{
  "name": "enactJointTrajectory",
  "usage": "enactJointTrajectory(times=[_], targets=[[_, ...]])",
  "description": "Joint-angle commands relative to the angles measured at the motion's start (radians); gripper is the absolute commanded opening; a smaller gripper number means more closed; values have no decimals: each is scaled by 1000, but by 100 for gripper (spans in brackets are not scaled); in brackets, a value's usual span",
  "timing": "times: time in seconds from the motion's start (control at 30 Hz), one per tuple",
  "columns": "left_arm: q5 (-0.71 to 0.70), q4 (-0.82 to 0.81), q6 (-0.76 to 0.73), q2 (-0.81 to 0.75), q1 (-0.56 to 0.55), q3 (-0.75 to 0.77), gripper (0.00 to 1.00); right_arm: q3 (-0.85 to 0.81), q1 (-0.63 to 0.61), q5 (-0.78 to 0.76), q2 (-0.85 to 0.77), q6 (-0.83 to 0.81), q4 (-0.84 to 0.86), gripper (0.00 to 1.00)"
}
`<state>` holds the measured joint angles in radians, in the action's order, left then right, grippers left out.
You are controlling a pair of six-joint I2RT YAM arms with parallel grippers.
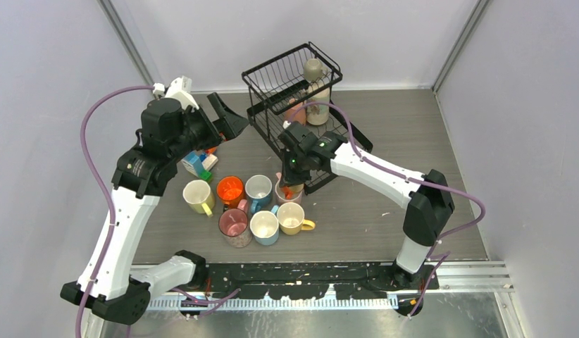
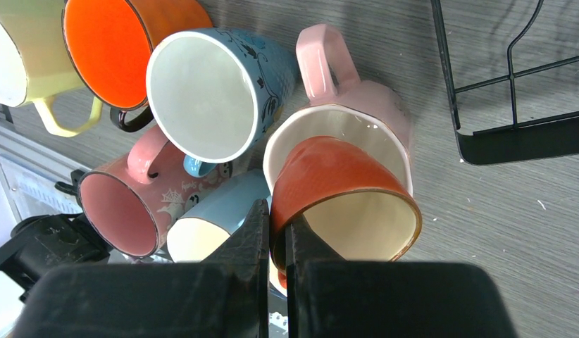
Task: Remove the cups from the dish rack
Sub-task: Place the cup into the cup.
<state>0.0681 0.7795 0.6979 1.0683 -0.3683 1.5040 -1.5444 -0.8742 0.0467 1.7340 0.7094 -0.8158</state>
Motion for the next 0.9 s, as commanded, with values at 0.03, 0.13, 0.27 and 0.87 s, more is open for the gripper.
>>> enactJointTrajectory(times=[0.03,0.13,0.27,0.87], targets=[[13,-21,-15,-8,-6,-4,100,-17,-4,7,2,0,44,1],[13,-21,-15,-8,-7,-4,100,-8,-5,8,6,2,49,1],[12,-22,-15,-6,-9,-4,100,-1,-5,12,13,5,56,1],[15,-19,-18,0,-16,-7,100,18,-4,16,23,13,70,12]])
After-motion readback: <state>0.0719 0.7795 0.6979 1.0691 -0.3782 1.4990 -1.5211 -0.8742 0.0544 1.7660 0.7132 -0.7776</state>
